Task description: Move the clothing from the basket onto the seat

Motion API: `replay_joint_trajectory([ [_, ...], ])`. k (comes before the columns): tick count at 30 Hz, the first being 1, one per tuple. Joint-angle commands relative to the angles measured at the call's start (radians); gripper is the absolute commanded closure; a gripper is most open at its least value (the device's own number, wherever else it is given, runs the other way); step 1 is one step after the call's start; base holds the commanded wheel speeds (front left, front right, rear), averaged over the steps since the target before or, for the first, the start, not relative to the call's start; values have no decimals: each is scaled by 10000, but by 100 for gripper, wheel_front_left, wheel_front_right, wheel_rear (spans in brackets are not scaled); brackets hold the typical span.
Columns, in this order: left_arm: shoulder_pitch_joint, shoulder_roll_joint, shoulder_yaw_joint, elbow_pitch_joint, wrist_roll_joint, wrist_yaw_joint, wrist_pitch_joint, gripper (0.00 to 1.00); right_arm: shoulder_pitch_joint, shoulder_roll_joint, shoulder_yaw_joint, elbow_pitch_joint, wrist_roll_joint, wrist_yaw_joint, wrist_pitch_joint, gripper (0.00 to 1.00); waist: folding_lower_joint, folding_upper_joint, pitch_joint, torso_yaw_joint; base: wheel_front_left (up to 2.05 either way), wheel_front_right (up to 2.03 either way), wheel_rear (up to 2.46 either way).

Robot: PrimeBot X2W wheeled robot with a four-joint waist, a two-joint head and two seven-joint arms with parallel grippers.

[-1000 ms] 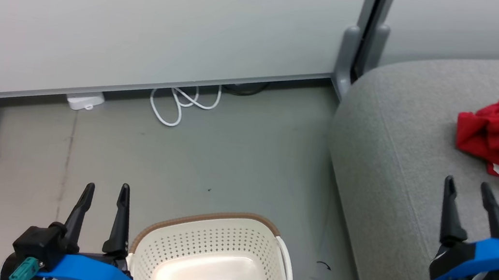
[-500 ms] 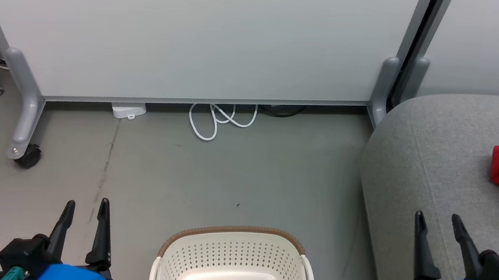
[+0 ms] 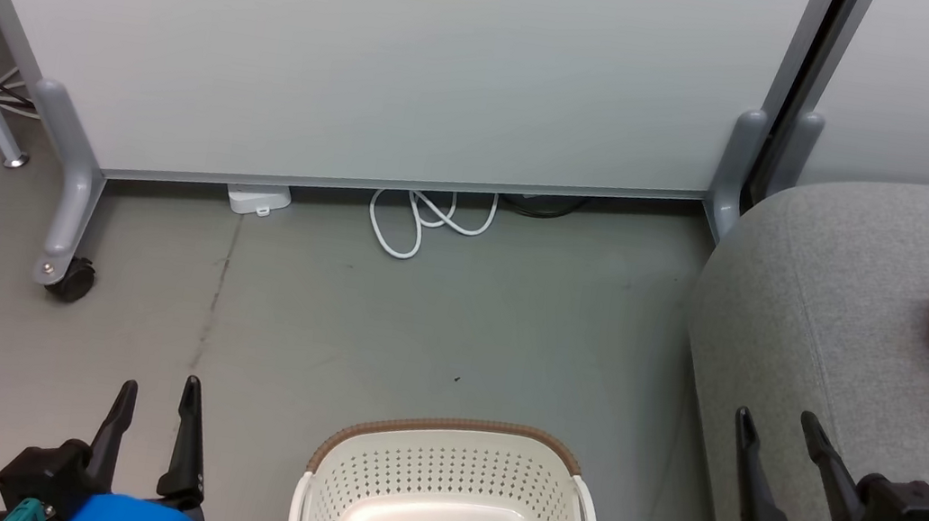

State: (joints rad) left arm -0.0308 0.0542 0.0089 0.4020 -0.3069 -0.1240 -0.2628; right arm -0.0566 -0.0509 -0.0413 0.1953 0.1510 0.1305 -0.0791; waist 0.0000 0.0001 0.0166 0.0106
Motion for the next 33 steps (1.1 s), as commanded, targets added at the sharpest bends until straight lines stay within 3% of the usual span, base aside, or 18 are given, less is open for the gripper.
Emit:
replay_joint_trajectory([
  [1,-117,-6,17,6,2,-67,-28,0,58,7,4,24,1,5,13,0,0,-1,13,-11,0,0,0],
  [21,-19,-22,-57,36,20,-86,-28,0,64,8,67,205,116,5,40,0,0,-1,39,-35,0,0,0],
  [22,-12,-19,-79,29,0,-17,0,100,0,0,61,194,94,0,33,100,1,-1,39,-36,0,0,0],
  [29,433,-84,-94,614,-15,-12,71,100,220,38,59,848,105,0,77,100,1,-1,38,-37,0,0,0],
  [33,367,-86,-13,540,-694,-14,283,100,157,38,-15,888,860,0,206,100,0,-1,32,-39,0,0,0],
])
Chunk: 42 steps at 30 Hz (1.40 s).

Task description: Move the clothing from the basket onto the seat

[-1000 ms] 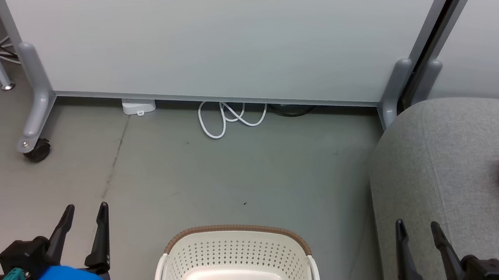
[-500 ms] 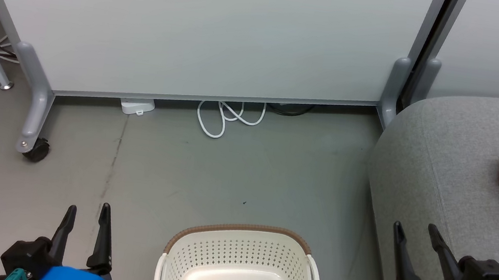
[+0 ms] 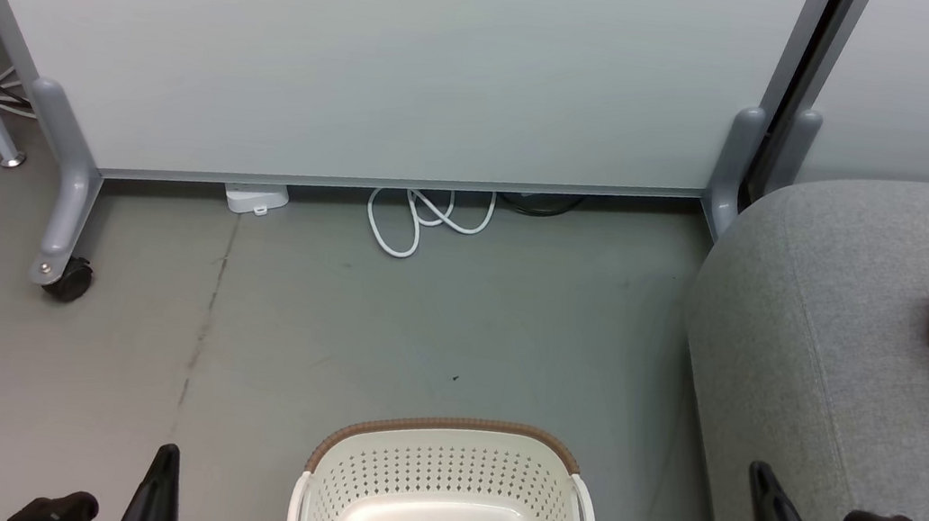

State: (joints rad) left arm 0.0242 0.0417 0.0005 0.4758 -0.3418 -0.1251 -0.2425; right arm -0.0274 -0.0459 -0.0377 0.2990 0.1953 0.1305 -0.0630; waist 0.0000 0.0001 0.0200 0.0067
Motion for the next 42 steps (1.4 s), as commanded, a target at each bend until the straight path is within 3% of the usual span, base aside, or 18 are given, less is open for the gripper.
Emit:
replay_joint_trajectory([
  [1,-202,39,88,-230,-525,-4,131,100,-146,-12,-62,-156,617,0,71,100,0,-1,-4,-1,0,0,0],
  [20,-507,57,348,-775,-3559,-19,977,100,-320,-23,-218,-298,4001,1,472,100,0,-1,-30,-11,0,0,0],
  [42,-794,75,596,-1260,-6342,-37,1771,100,-505,-34,-389,-390,7102,2,867,100,0,-1,-60,-23,0,0,0],
])
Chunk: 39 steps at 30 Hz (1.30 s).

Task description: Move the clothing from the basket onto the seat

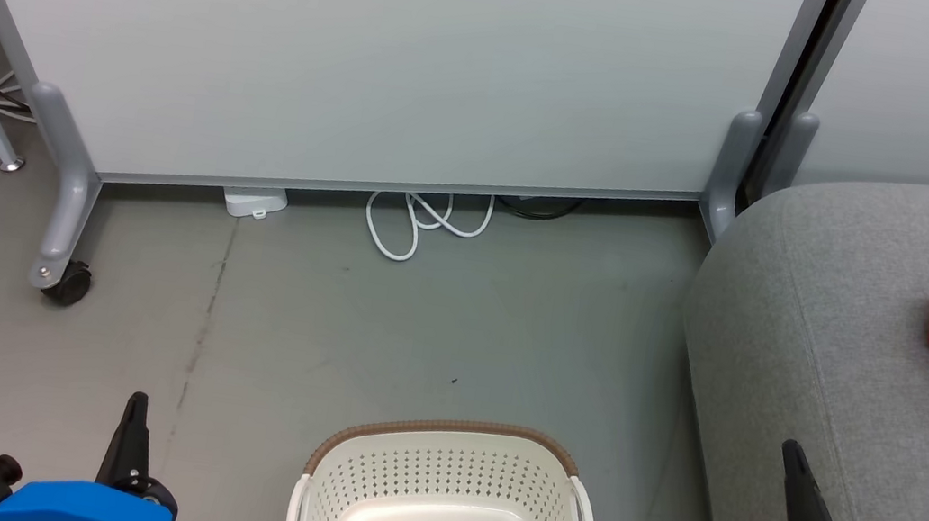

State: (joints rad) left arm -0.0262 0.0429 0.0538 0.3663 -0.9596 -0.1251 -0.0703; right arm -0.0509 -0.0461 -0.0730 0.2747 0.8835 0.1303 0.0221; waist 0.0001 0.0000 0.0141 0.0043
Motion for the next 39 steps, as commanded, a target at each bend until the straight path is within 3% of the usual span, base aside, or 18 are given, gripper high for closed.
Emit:
replay_joint_trajectory([
  [1,-299,65,73,-185,-277,-37,81,100,-276,-33,-44,-150,342,4,31,100,-1,0,-2,-1,0,0,0],
  [39,-637,83,387,-781,-3764,-68,1077,100,-493,-51,-256,-256,4221,6,548,100,-1,0,-53,-21,0,0,0],
])
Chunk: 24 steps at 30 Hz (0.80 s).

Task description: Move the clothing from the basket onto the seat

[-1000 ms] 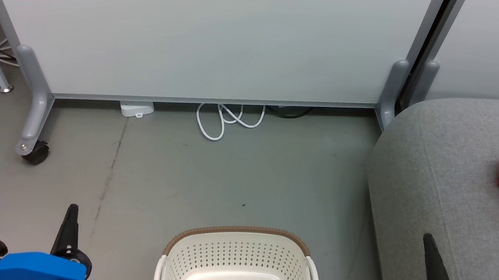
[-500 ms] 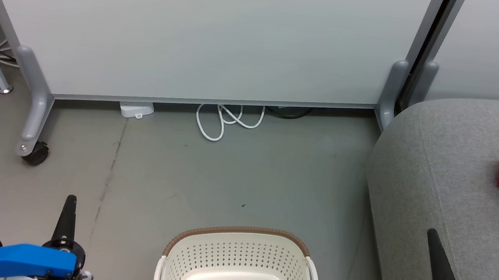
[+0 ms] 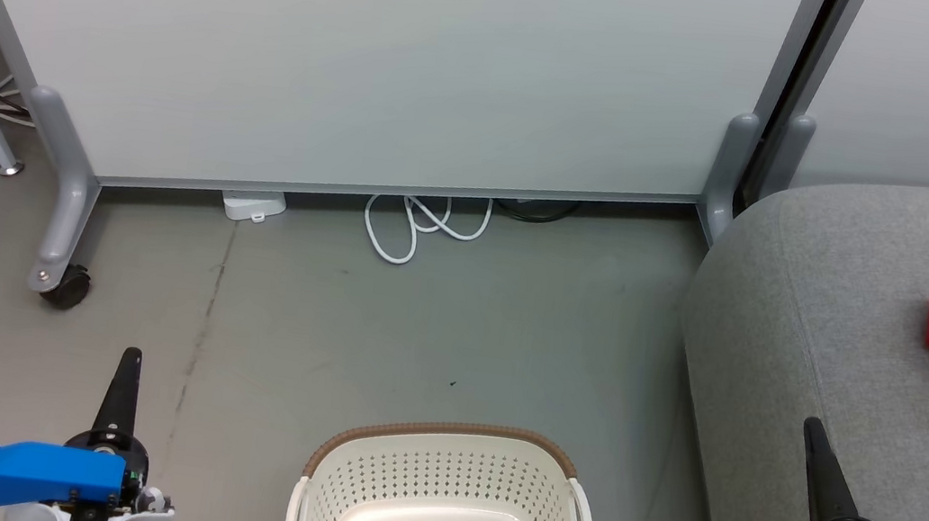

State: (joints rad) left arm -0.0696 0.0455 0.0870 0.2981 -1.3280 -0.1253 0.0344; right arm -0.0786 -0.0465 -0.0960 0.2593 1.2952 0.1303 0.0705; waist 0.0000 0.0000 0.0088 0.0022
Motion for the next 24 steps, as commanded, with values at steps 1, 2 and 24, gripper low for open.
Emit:
replay_joint_trajectory([
  [1,-214,57,63,-112,-161,-66,59,100,-221,-47,-30,-104,196,6,81,100,0,0,-1,0,0,0,0],
  [2,-224,58,70,-127,-240,-66,86,100,-224,-48,-33,-106,290,6,81,100,0,0,-3,-1,0,0,0],
  [24,-363,62,206,-392,-1818,-83,529,100,-305,-55,-133,-144,2046,7,308,100,0,0,-33,-13,0,0,0],
])
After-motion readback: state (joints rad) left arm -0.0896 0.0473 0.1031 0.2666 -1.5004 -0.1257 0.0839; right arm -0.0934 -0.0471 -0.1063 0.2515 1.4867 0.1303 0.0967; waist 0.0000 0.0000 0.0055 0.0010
